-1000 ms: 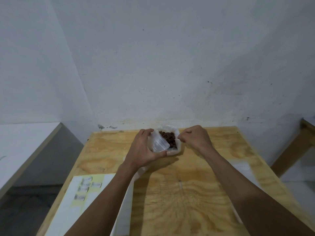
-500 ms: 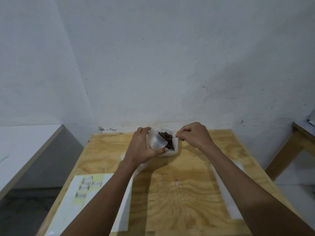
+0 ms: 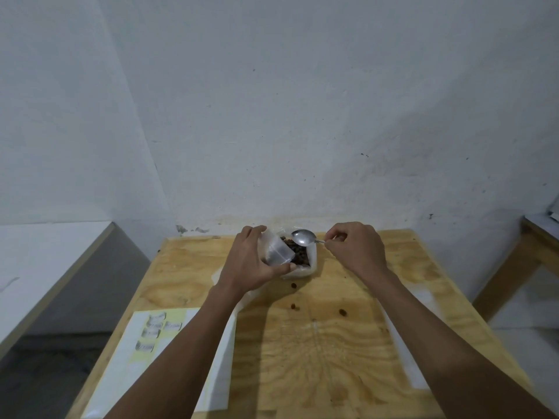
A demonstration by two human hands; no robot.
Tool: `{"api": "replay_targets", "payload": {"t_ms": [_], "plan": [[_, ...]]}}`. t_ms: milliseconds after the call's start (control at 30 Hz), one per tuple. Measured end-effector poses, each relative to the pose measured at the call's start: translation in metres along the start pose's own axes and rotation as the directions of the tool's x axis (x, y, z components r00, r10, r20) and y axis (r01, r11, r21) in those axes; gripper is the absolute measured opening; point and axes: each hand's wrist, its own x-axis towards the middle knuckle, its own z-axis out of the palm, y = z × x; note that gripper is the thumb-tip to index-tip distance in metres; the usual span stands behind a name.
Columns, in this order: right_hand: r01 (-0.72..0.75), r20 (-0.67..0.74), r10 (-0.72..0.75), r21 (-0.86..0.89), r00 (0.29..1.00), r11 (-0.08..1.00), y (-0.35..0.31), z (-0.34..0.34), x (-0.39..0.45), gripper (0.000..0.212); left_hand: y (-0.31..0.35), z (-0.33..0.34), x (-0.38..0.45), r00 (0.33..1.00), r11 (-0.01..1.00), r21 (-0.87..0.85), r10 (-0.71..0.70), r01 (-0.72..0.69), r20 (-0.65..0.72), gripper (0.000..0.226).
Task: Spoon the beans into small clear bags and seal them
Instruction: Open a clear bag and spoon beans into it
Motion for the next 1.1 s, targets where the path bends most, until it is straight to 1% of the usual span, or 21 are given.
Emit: {"api": "replay_targets", "payload": {"t_ms": [100,200,267,367,467,567,667,800,933,1033,1100], "plan": [[-0.042,0.011,0.043,-0.108,0.999,0.993,-0.003,0.012,0.002,0.018,0.000,0.003,0.000,1.000,0.999,-0.041,-0.023,0.024,0.010,0.118],[-0.021,0.020,0.026,-0.225,0.999,0.974,-0.008,0.025,0.002,0.019,-0.001,0.010,0.000,0.999,0.997,-0.072,-0.031,0.033,0.027,0.114],[-0.001,0.054,0.016,-0.257,0.998,0.966,-0.010,0.034,0.001,0.018,-0.001,0.014,0.001,0.999,0.996,-0.089,-0.026,0.029,0.033,0.110],[-0.014,0.120,0.038,-0.197,0.992,0.980,-0.014,0.042,-0.001,0.016,0.000,0.019,0.000,0.999,0.991,-0.132,-0.030,0.033,0.029,0.105],[-0.108,0.183,0.122,-0.085,0.976,0.991,-0.014,0.045,0.002,0.027,0.003,0.021,0.000,0.999,0.985,-0.168,-0.038,0.043,0.030,0.109],[-0.180,0.189,0.175,0.010,0.966,0.984,-0.012,0.047,0.008,0.031,0.003,0.021,0.000,0.999,0.982,-0.185,-0.043,0.047,0.027,0.108],[-0.207,0.186,0.188,0.088,0.964,0.974,-0.006,0.046,0.010,0.039,0.001,0.019,0.000,0.998,0.982,-0.184,-0.044,0.050,0.035,0.107],[-0.222,0.167,0.199,0.131,0.966,0.966,-0.001,0.047,0.012,0.033,-0.003,0.015,-0.001,0.999,0.987,-0.156,-0.029,0.034,0.035,0.104],[-0.232,0.145,0.209,0.160,0.967,0.960,0.003,0.046,0.016,0.020,-0.005,0.011,-0.002,1.000,0.992,-0.124,-0.022,0.025,0.020,0.097],[-0.222,0.153,0.195,0.189,0.969,0.957,0.004,0.043,0.021,0.027,-0.006,0.006,-0.004,0.998,0.994,-0.100,-0.041,0.044,0.040,0.105],[-0.210,0.154,0.181,0.196,0.971,0.958,0.002,0.037,0.022,0.027,-0.006,0.004,-0.005,0.997,0.995,-0.086,-0.052,0.057,0.055,0.110]]}}
